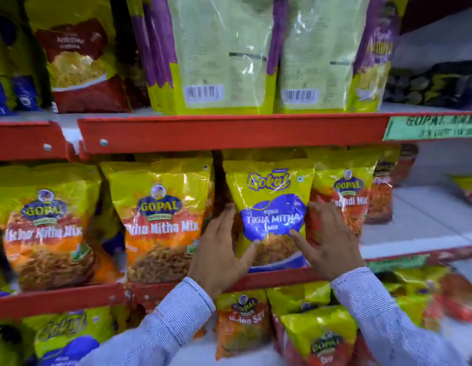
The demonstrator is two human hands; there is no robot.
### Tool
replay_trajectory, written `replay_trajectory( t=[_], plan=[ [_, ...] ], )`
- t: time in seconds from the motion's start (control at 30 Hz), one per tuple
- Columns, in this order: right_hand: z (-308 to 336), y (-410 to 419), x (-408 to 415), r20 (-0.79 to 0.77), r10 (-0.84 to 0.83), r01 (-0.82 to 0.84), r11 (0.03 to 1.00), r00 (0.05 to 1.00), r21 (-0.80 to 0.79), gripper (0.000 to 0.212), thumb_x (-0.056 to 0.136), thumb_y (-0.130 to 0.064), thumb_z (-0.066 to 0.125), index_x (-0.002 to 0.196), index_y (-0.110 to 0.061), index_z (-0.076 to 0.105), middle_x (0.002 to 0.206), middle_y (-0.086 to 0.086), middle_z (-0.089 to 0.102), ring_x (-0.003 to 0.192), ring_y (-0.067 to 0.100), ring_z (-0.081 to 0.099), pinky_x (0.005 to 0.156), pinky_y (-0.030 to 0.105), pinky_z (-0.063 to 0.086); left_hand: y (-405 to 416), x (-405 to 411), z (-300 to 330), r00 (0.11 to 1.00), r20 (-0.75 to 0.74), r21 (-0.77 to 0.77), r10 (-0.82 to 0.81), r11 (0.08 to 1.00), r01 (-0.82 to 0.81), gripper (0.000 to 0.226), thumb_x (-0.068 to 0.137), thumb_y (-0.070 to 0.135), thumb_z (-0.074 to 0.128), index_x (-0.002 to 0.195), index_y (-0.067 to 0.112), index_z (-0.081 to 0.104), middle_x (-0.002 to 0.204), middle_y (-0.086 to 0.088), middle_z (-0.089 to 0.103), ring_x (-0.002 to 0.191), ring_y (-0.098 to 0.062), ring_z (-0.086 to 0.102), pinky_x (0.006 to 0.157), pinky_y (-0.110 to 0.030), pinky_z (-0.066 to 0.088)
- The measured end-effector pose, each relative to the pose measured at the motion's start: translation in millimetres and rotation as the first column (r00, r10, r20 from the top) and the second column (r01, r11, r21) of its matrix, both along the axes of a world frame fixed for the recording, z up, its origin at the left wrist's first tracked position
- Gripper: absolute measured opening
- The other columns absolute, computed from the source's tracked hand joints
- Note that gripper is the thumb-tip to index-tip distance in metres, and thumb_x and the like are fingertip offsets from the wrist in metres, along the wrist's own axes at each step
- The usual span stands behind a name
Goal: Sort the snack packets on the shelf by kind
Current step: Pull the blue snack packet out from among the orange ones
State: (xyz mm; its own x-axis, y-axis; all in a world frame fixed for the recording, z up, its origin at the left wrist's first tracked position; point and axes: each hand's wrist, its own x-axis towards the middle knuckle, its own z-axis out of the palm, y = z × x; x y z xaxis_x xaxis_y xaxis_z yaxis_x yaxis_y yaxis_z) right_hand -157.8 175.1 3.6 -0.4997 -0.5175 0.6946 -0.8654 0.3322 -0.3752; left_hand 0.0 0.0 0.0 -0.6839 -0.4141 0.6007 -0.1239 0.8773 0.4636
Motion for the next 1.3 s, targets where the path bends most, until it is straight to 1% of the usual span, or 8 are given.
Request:
replay_trajectory(
  t=[0.17, 0.27, 0.57, 0.77, 0.9, 1.1, 1.2, 1.3],
  plan=[
    [-21, -8, -31, 0.532, 0.174, -0.207, 0.978, 0.829, 0.003, 0.061, 0.077, -0.024, 0.087, 0.129, -0.006, 0.059, 0.125, 0.016, 0.071, 0.117, 0.030, 0.067, 0.106, 0.051, 0.050, -8, -25, -8, 0.991, 0.135, 0.301, -0.025, 0.953, -0.017, 0.071, 0.065, 0.053, 0.086, 0.121, 0.015, 0.063, 0.118, -0.007, 0.076, 0.110, -0.025, 0.071, 0.092, -0.038, 0.057],
    [-25, -10, -36, 0.632, 0.277, -0.244, 0.960, 0.724, -0.141, 0.058, 0.068, 0.000, 0.088, 0.121, -0.002, 0.063, 0.117, 0.020, 0.074, 0.103, 0.026, 0.072, 0.099, 0.059, 0.055, -8, -25, -11, 0.994, 0.046, 0.492, -0.096, 0.869, 0.061, 0.066, 0.056, 0.041, 0.089, 0.112, 0.012, 0.071, 0.109, -0.006, 0.080, 0.100, -0.021, 0.076, 0.089, -0.048, 0.061],
    [-13, 17, 43, 0.355, 0.404, -0.253, 0.881, 0.843, -0.401, 0.061, 0.049, -0.039, 0.094, 0.103, -0.041, 0.065, 0.102, -0.032, 0.075, 0.094, -0.010, 0.069, 0.081, 0.012, 0.056, 7, 50, -7, 0.929, -0.323, 0.454, -0.182, 0.831, 0.321, 0.062, 0.058, 0.029, 0.095, 0.115, 0.035, 0.070, 0.116, 0.018, 0.077, 0.111, -0.009, 0.073, 0.093, -0.027, 0.059],
    [-79, 2, 131, 0.392, 0.416, -0.321, 0.903, 0.821, -0.287, 0.039, 0.055, -0.043, 0.078, 0.089, -0.042, 0.059, 0.088, -0.060, 0.055, 0.068, -0.037, 0.049, 0.063, -0.016, 0.031, -4, 144, -77, 0.980, -0.171, 0.390, -0.104, 0.906, 0.164, 0.052, 0.061, 0.047, 0.093, 0.109, 0.045, 0.072, 0.111, 0.034, 0.074, 0.103, 0.003, 0.073, 0.086, -0.014, 0.056],
    [-178, -24, 154, 0.728, 0.333, -0.284, 0.939, 0.599, -0.195, 0.048, 0.050, -0.036, 0.089, 0.093, -0.030, 0.069, 0.094, -0.041, 0.073, 0.085, -0.016, 0.070, 0.079, 0.011, 0.057, -22, 186, -162, 0.998, 0.057, 0.528, -0.020, 0.849, -0.013, 0.059, 0.055, 0.030, 0.097, 0.106, 0.047, 0.072, 0.103, 0.037, 0.074, 0.096, 0.010, 0.072, 0.080, -0.012, 0.056],
    [-271, -92, 152, 0.894, 0.210, -0.389, 0.920, 0.397, -0.043, 0.063, 0.052, 0.001, 0.079, 0.111, -0.009, 0.061, 0.101, -0.011, 0.076, 0.085, -0.013, 0.069, 0.079, 0.017, 0.057, -68, 187, -251, 0.988, 0.150, 0.770, -0.032, 0.631, -0.096, 0.059, 0.054, 0.028, 0.087, 0.109, 0.021, 0.068, 0.099, 0.022, 0.080, 0.091, 0.008, 0.069, 0.086, -0.037, 0.060],
    [-289, -118, 143, 0.905, 0.109, -0.411, 0.908, 0.412, 0.078, 0.064, 0.056, 0.015, 0.082, 0.102, -0.022, 0.058, 0.102, 0.001, 0.071, 0.087, -0.007, 0.069, 0.074, 0.015, 0.055, -87, 175, -267, 0.979, 0.200, 0.791, -0.036, 0.596, -0.139, 0.057, 0.054, 0.022, 0.084, 0.108, 0.023, 0.067, 0.109, -0.010, 0.078, 0.097, -0.017, 0.073, 0.090, -0.047, 0.059],
    [-286, -132, 138, 0.897, 0.000, -0.376, 0.908, 0.441, 0.185, 0.058, 0.065, 0.015, 0.082, 0.103, -0.022, 0.059, 0.110, 0.006, 0.072, 0.107, 0.024, 0.068, 0.090, 0.041, 0.056, -96, 166, -264, 0.957, 0.288, 0.774, -0.040, 0.597, -0.209, 0.060, 0.053, 0.043, 0.077, 0.109, 0.023, 0.069, 0.110, -0.016, 0.079, 0.107, -0.036, 0.073, 0.089, -0.039, 0.059]
  ],
)
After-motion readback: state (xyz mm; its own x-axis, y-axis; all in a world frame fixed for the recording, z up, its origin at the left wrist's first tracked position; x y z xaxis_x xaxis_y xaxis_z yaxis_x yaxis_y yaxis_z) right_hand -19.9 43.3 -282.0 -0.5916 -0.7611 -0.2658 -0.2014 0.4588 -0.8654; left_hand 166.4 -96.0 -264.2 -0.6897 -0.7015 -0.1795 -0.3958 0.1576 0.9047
